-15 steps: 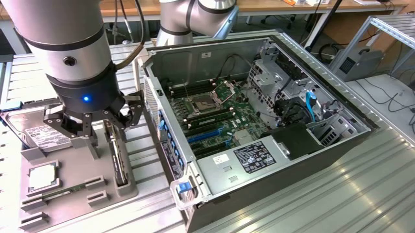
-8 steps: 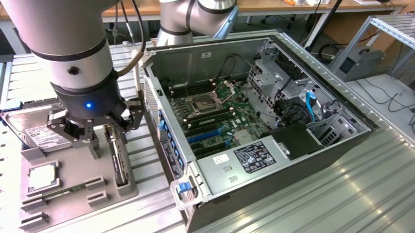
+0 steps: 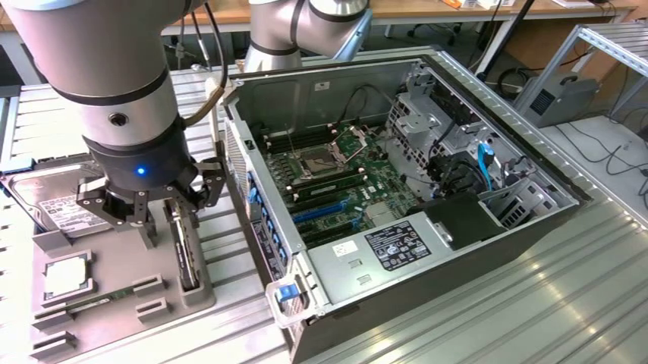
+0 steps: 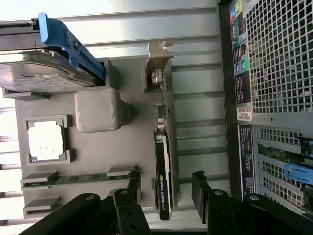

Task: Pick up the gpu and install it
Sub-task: 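Pick up the gpu and move the gpu toward the slot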

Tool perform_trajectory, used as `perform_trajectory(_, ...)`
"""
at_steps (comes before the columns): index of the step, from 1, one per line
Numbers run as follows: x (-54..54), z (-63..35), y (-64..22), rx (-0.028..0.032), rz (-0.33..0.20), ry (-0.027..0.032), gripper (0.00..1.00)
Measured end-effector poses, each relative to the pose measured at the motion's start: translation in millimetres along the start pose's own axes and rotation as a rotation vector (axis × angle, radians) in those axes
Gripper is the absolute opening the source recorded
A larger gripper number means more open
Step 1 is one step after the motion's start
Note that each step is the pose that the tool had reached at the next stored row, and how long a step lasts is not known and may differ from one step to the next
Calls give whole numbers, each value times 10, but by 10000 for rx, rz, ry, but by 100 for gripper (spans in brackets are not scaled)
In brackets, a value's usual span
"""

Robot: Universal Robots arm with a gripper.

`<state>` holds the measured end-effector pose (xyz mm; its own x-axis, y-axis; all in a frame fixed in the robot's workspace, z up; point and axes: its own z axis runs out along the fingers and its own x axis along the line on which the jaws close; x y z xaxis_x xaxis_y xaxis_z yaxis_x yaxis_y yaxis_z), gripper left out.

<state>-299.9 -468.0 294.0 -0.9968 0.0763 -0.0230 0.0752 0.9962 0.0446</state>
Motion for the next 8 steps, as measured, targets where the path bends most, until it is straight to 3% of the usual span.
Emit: perform_trajectory(8,0,16,0,-5,1,-5,54)
